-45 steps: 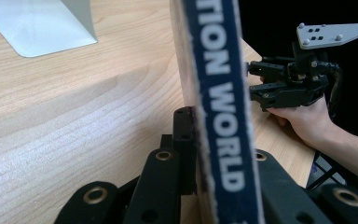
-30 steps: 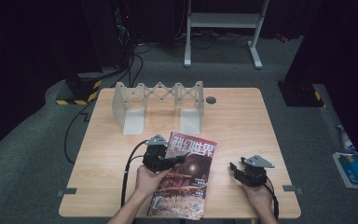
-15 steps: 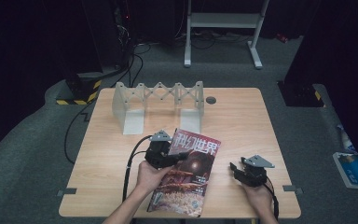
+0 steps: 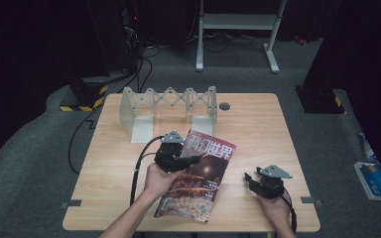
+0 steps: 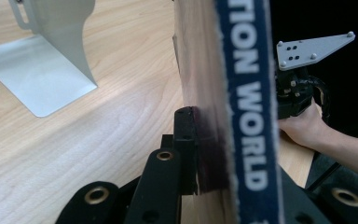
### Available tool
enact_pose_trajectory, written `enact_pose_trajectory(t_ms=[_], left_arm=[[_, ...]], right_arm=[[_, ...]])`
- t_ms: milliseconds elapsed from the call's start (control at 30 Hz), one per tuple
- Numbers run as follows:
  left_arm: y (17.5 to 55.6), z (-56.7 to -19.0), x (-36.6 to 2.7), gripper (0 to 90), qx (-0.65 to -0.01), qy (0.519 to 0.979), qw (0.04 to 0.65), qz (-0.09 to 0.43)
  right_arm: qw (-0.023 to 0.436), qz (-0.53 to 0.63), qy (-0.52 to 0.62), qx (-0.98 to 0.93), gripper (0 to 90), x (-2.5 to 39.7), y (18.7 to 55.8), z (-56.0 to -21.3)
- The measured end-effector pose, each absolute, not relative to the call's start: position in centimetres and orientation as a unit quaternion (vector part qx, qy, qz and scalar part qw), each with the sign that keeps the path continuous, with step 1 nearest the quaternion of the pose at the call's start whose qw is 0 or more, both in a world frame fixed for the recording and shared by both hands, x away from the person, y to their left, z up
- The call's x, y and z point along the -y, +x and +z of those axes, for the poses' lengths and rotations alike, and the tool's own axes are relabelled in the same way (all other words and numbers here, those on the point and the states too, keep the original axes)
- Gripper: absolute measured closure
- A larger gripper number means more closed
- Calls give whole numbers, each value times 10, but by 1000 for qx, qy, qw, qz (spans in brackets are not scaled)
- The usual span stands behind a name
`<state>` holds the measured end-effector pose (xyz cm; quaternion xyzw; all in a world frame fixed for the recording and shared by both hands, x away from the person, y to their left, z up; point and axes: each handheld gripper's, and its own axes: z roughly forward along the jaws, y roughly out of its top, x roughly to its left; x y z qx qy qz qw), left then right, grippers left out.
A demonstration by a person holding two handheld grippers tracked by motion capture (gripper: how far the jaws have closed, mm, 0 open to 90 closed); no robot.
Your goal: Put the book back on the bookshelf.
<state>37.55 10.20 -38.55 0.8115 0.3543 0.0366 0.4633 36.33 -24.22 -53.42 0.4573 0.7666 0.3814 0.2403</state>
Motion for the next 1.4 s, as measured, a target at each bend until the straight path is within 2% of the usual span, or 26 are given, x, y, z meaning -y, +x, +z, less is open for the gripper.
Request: enact_pose_trajectory(t_ms=[467, 1400], left_arm=[[383, -361, -115, 832, -346, 822, 446, 75], [395, -342, -147, 834, -367, 829, 410, 99]], right_arm=[[240, 382, 458, -766, 442, 242, 363, -534], [240, 382, 458, -766, 442, 242, 363, -534]])
